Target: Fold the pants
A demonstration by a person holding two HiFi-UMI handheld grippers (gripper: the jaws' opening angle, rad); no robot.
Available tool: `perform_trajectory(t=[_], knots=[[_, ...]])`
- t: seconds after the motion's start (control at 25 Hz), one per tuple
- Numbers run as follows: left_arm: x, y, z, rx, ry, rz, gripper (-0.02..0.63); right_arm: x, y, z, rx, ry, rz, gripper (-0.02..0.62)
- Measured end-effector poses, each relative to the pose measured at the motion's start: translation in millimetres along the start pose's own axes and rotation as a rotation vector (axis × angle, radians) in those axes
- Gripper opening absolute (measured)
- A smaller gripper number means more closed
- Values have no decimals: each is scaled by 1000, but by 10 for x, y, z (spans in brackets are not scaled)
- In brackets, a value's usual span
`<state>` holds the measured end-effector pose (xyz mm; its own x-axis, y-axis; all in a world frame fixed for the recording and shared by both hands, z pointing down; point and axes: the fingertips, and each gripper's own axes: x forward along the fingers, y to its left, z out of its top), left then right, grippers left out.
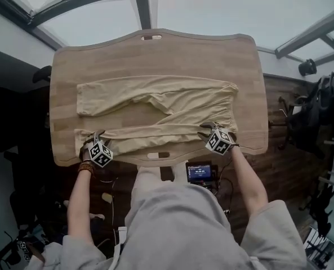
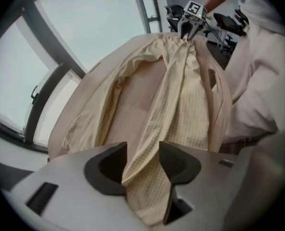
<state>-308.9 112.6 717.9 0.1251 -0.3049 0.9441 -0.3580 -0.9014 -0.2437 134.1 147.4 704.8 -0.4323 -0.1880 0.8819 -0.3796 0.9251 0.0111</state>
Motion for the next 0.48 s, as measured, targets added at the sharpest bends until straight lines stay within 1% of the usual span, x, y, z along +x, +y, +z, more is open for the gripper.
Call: perform_trajectory(t=[0.08,0.2,0.28,0.4,0.44,0.48], knots=[[93,127,-124,56,18,-23,212,80,-3,-65,-5,54,17,130],[218,277,-222,88,28,-68,225,191,-42,-130,-11,117,49,137],[299,296,-259,111,32,-106,229,250,-65,-136,-2,140,60,140],[382,215,-264,148,39,-169,226,299,-52,-156,11,171,87,136],[389,182,-260,159,39,-186,203,302,-35,-167,13,179,95,120],[389,156,-258,165,38,-196,177,296,-20,-176,15,184,100,88]])
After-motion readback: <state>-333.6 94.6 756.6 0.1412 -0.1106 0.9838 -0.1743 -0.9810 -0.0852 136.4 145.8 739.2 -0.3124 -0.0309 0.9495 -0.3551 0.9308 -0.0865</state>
